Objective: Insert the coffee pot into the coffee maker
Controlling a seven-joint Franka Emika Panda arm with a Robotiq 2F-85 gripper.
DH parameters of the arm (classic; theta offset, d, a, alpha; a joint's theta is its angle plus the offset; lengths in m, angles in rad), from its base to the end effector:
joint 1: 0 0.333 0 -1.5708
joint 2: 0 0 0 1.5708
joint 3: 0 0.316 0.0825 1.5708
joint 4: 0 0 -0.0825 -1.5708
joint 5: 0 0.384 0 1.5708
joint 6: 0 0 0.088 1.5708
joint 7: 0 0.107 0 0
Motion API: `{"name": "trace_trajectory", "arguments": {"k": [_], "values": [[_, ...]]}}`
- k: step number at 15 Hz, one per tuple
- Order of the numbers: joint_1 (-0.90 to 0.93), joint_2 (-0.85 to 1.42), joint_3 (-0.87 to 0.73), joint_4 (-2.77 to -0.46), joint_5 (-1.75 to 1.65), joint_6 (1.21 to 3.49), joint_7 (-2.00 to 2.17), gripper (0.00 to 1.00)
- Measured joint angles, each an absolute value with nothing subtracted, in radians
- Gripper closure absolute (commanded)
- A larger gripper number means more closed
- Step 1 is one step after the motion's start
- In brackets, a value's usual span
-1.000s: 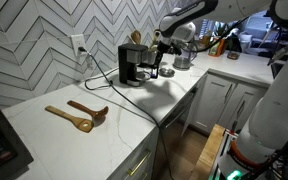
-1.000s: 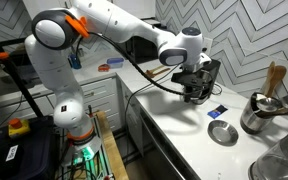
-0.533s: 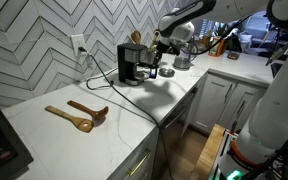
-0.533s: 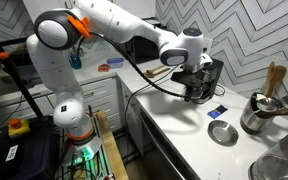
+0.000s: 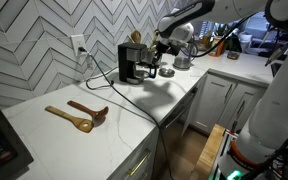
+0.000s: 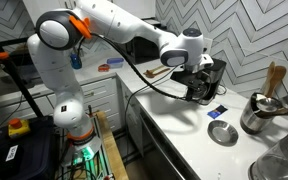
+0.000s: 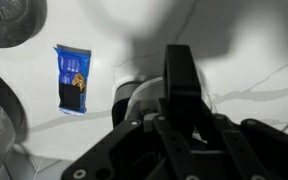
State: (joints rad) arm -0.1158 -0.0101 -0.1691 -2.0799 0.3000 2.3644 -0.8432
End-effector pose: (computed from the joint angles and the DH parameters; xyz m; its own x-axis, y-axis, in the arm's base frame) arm 0.5494 -0.1573 0.4621 0.8634 0.3439 0.3692 0.3618 -0.9320 0.0219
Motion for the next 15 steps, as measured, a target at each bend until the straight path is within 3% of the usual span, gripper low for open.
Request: {"name": "trace_trajectory", "arguments": {"k": [15], "values": [[-0.130,0.019,-0.168,-2.059,0.284,2.412,-0.828,0.93]]}}
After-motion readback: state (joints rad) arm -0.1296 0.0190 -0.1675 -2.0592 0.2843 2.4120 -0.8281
